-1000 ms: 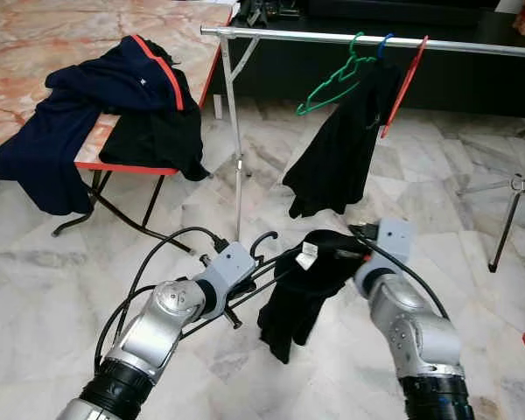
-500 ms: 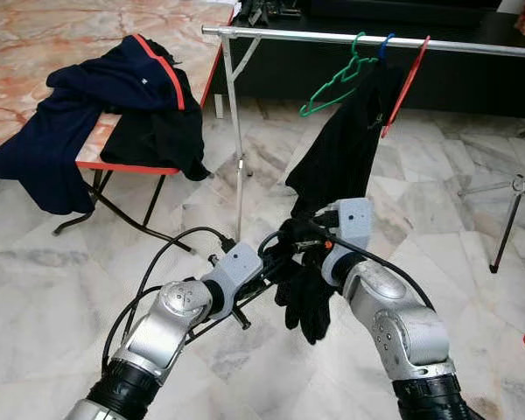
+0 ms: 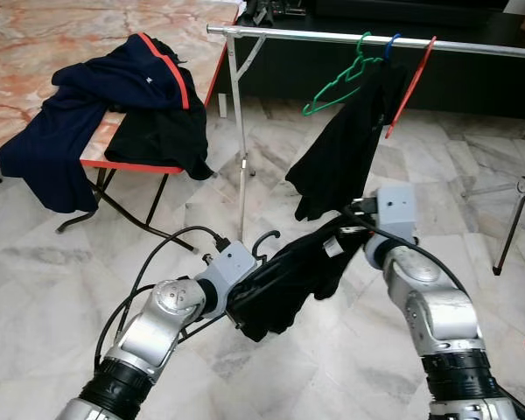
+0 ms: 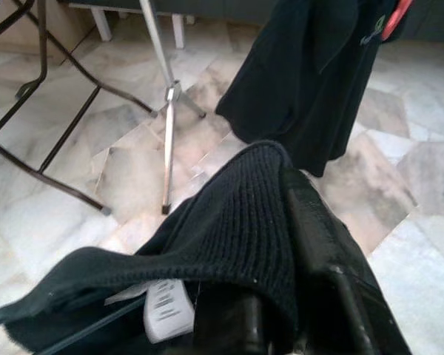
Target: Hang hanger
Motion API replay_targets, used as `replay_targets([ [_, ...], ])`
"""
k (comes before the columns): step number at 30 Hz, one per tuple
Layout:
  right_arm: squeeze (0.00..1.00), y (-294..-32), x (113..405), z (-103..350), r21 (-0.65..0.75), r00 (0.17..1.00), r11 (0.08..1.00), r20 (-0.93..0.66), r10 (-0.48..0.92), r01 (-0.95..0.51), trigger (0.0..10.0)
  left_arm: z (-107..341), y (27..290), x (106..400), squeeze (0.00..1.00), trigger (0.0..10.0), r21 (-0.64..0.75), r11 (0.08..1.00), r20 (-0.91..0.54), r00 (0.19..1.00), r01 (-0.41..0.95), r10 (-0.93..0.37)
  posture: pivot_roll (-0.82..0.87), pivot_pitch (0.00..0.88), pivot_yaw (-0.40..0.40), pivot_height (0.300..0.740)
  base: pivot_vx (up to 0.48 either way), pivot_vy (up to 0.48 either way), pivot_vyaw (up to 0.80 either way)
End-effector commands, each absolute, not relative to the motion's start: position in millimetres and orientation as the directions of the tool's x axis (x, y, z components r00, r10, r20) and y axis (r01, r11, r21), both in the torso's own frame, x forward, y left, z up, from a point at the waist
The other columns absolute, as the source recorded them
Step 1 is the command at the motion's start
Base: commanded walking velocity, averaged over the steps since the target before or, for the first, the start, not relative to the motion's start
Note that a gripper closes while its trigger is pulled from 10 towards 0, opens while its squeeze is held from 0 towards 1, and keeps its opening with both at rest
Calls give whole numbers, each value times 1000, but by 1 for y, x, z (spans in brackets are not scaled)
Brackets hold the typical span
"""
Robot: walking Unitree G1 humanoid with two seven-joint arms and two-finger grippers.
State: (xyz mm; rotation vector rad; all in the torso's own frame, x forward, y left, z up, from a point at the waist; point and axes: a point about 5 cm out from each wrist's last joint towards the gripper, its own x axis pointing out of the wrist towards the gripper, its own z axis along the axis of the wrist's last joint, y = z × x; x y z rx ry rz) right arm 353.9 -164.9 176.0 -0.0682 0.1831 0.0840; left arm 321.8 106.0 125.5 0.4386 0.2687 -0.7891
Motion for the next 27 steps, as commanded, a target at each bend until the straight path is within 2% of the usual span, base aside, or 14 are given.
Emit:
replay_targets([
  [1,0,-167,354,176,-62,982,994,-172,73,-84,10000,120,109,316,0,10000,273,586,-415,643,763,-644,25,205,-36,740,0,0,0],
  [5,0,-160,354,172,-42,977,993,-188,103,-113,10000,121,106,307,0,10000,249,502,-429,559,828,-710,28,205,-35,740,0,0,0],
  [7,0,-155,354,173,-30,975,991,-185,126,-134,10000,121,104,307,0,10000,253,501,-425,561,827,-711,31,204,-33,740,0,0,0],
  [10,0,-143,354,174,-18,972,987,-177,157,-163,10000,123,99,313,0,10000,269,538,-405,601,799,-689,27,203,-34,740,0,0,0],
  [11,0,-138,353,174,-11,969,985,-178,170,-174,10000,123,97,318,0,10000,281,577,-392,641,767,-660,29,204,-34,740,0,0,0],
  [15,0,-123,348,178,42,971,984,-158,180,-176,10000,125,85,326,0,10000,288,650,-369,708,703,-602,27,203,-35,740,0,0,0],
  [19,0,-117,346,181,65,972,983,-153,180,-172,10000,124,81,329,0,10000,295,704,-374,756,646,-537,28,206,-33,740,0,0,0],
  [22,0,-113,344,189,80,977,984,-132,169,-159,10000,121,80,329,0,10000,292,715,-394,761,636,-516,25,204,-32,740,0,0,0],
  [27,0,-110,344,205,115,987,985,-75,140,-131,10000,109,85,323,0,10000,302,670,-474,716,678,-512,18,202,-30,740,0,0,0],
])
